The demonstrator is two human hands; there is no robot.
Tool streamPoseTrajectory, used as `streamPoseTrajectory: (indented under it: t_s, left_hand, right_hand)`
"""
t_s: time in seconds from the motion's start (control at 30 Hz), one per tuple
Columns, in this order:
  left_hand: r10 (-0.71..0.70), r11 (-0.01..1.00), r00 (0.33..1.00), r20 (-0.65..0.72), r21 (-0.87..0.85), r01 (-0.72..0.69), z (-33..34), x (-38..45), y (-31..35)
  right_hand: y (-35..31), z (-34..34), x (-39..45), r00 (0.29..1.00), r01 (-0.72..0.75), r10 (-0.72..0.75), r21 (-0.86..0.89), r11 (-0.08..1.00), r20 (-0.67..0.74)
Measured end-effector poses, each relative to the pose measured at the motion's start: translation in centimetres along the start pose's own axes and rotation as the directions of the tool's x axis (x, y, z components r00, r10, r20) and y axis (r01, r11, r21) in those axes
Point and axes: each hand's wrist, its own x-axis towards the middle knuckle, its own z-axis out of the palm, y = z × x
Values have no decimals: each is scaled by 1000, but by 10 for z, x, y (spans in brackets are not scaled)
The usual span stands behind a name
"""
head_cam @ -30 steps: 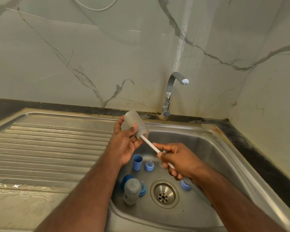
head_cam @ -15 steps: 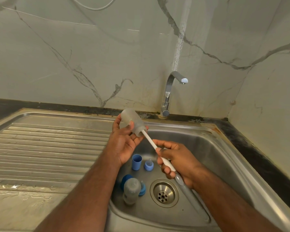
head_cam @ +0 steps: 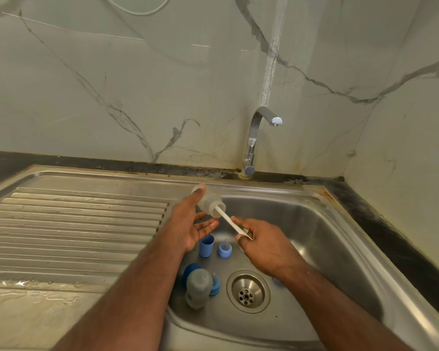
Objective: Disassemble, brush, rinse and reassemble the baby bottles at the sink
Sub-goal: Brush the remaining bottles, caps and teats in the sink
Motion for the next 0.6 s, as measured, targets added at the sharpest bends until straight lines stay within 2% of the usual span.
streamPoseTrajectory:
  t_s: [0.17, 0.27, 0.33, 0.37, 0.4, 0.47, 0.53, 0.6]
  left_hand:
    - [78, 996, 993, -88, 56, -73, 4, 1, -1]
    - [112, 994, 989, -101, 13, -111, 2, 3, 0]
    - [108, 992, 993, -55, -56, -111, 0, 2, 3]
    - [101, 991, 994, -32, -86, -104, 0, 1, 4]
    - [92, 989, 996, -9, -119, -92, 0, 1, 5]
    - [60, 980, 997, 37, -194, -52, 0, -2, 6]
    - [38, 962, 996, 86, -274, -13, 0, -4, 7]
    - [33, 942, 992, 121, -336, 10, -1, -4, 8]
  right_hand:
    - [-4, 3, -1, 991, 127, -135, -274, 953, -11]
    - [-3, 5, 1, 992, 120, -126, -290, 950, -3]
    - [-4, 8, 1, 999, 36, -34, -111, 993, 13]
    - [-6, 10, 1, 998, -45, 42, 85, 995, 42]
    - [-9, 11, 1, 989, -136, 112, 317, 939, 93]
    - [-13, 9, 1, 956, -293, 189, 667, 685, 226]
    - [-14, 4, 1, 932, -363, 170, 798, 481, 321]
    - [-15, 1, 0, 916, -397, 120, 823, 406, 383]
